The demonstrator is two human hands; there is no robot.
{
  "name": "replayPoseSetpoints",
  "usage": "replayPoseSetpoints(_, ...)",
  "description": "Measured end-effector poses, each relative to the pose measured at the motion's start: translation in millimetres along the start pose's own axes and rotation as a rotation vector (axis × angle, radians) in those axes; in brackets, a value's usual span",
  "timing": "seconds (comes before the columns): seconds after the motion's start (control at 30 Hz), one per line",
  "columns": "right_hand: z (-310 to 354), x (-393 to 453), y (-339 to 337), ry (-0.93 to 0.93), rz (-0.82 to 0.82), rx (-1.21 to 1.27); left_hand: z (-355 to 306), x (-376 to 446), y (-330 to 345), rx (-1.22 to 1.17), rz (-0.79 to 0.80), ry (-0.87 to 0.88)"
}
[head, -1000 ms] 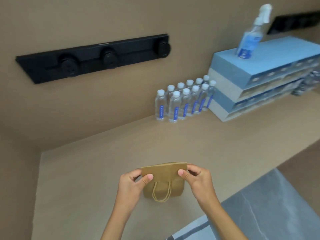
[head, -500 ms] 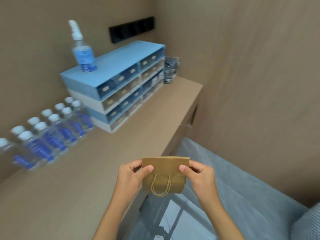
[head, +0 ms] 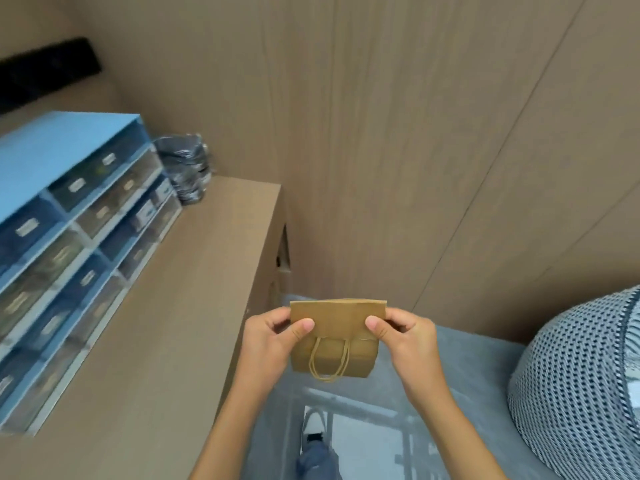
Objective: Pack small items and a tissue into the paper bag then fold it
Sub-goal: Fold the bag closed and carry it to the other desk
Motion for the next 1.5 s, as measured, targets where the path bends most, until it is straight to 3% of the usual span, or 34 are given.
replayPoseSetpoints(0.2, -1.8, 120.9, -2.1, -0.004, -0.093, -0.046, 1.4, 137.8, 12.6, 0.008, 0.063, 0.003)
replayPoseSetpoints(0.5, 2.3, 292.6, 50.8, -0.023, 0.027, -0.035, -7.1, 285.3, -18.5, -0.001, -0.061, 0.019)
replayPoseSetpoints(0.67, -6.7, 389.4, 118.2, -0.041, 0.243, -0.065, 9.4, 340.1, -66.8, -0.032, -0.274, -0.018)
replayPoseSetpoints(0.9, -26.2, 502.3, 274.5, -0.049, 0.748, -0.075, 30.1, 375.2, -158.8, -0.007, -0.756, -0.063)
replayPoseSetpoints(1.17, -68.7, 491.5, 431.9, -0.045, 1.304, -0.152, 64.3, 317.3, -210.2, -0.045, -1.311, -0.190)
replayPoseSetpoints(1.33, -95.8, 458.0, 483.1, -0.058, 1.456, -0.211, 90.3, 281.5, -220.1, -0.086, -1.500, -0.312)
replayPoseSetpoints(1.5, -119.3, 451.5, 497.4, -0.036, 1.480, -0.255, 111.0, 278.2, -226.3, -0.080, -1.504, -0.376)
Point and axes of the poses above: each hand's wrist, its own x-axis towards the middle knuckle, its own y-axis out of the palm, z = x × y, the point moved 6 cm from there along x, towards the middle knuckle, and after that the axes turned 1 degree about z, right-handed, at the moved point
